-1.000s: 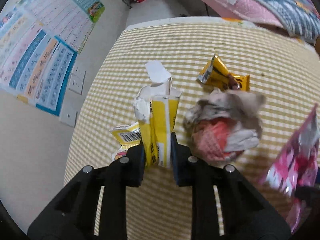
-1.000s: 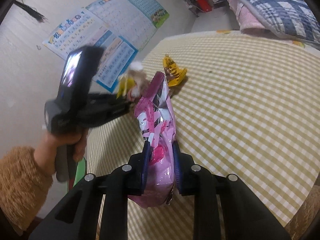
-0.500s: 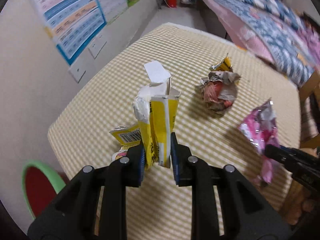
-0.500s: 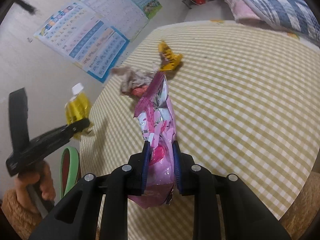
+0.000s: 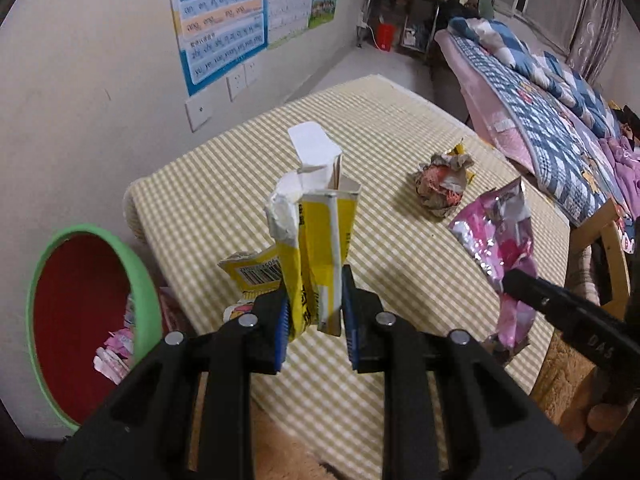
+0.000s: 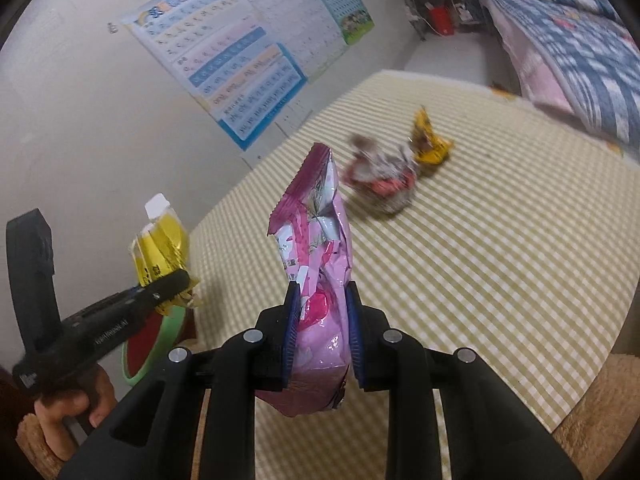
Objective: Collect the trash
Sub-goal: 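Carry the yellow juice box and pink bag over to the bin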
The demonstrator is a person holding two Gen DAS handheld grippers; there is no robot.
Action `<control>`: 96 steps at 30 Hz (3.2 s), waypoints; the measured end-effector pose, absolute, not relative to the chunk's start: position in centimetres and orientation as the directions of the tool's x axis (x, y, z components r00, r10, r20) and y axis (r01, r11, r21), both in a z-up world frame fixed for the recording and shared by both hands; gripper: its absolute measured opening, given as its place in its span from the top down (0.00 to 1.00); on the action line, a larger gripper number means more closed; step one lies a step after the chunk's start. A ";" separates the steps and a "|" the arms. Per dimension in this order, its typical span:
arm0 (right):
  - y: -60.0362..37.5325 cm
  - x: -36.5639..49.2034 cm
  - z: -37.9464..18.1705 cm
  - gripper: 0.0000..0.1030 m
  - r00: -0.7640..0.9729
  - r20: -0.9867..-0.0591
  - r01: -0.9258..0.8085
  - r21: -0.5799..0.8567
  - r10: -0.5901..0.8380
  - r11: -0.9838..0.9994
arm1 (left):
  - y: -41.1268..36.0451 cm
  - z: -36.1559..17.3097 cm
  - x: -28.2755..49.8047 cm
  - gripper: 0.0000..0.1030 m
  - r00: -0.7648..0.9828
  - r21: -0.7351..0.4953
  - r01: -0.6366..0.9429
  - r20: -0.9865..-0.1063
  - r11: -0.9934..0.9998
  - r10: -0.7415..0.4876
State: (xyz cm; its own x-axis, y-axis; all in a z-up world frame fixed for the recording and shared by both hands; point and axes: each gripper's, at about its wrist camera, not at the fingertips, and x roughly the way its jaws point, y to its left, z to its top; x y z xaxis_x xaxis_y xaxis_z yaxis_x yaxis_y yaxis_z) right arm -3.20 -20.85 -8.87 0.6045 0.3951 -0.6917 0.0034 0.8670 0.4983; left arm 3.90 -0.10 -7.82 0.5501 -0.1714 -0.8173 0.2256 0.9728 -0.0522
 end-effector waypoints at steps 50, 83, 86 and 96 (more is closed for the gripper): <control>-14.4 -3.0 -3.1 0.76 0.645 -0.692 -0.101 0.345 0.325 0.933 | 6.6 -4.3 2.5 0.78 0.699 -0.058 0.123 -0.704 0.991 -0.128; -5.9 -0.5 -2.4 0.75 0.574 -0.698 -0.294 0.314 0.429 0.903 | 13.6 -3.9 1.3 0.78 0.726 -0.029 -0.040 -0.687 0.999 0.009; -5.2 -0.3 -2.5 0.75 0.567 -0.700 -0.305 0.311 0.434 0.900 | 14.2 -4.1 1.4 0.78 0.722 -0.032 -0.051 -0.691 0.998 0.015; -3.8 0.5 -3.0 0.75 0.545 -0.712 -0.323 0.308 0.442 0.895 | 15.5 -4.9 1.6 0.78 0.709 -0.037 -0.080 -0.705 0.996 0.031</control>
